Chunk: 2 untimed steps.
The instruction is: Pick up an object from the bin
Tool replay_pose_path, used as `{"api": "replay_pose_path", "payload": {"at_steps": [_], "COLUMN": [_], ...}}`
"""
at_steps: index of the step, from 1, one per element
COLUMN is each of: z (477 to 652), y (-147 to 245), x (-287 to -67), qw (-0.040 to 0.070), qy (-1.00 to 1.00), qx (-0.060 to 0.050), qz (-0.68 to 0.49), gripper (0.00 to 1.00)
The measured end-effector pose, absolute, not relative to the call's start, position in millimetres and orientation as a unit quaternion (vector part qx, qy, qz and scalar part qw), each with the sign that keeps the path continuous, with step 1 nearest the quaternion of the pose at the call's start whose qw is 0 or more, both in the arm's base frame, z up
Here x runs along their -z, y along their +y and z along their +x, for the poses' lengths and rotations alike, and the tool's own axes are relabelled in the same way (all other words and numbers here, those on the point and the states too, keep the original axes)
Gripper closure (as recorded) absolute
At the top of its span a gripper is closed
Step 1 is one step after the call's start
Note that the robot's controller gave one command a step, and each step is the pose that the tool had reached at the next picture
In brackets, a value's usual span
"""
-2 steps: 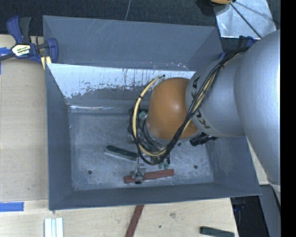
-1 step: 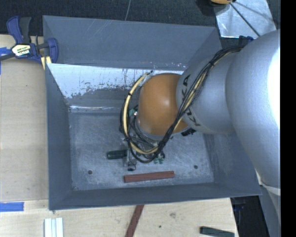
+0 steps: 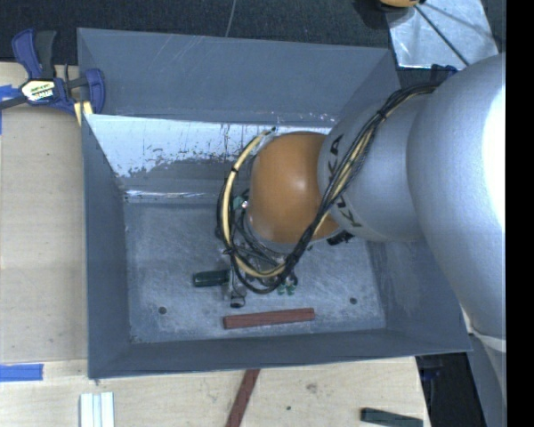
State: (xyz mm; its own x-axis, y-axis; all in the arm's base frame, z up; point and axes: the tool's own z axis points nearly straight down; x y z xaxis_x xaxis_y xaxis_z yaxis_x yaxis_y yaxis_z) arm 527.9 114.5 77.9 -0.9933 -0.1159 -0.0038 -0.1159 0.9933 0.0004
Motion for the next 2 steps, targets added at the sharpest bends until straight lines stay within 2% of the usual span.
{"api": "replay_pose_path", "payload": {"at_steps": [1, 2], "z": [542.3, 541.9], "y": [115.6, 115.5], "x": [-231.7, -231.0], "qw": [0.003, 0.002], "qy": [0.998, 0.998], "qx": [0.000, 0.000], "qz": [-0.062, -0.062], "gripper": [1.00, 1.00]}}
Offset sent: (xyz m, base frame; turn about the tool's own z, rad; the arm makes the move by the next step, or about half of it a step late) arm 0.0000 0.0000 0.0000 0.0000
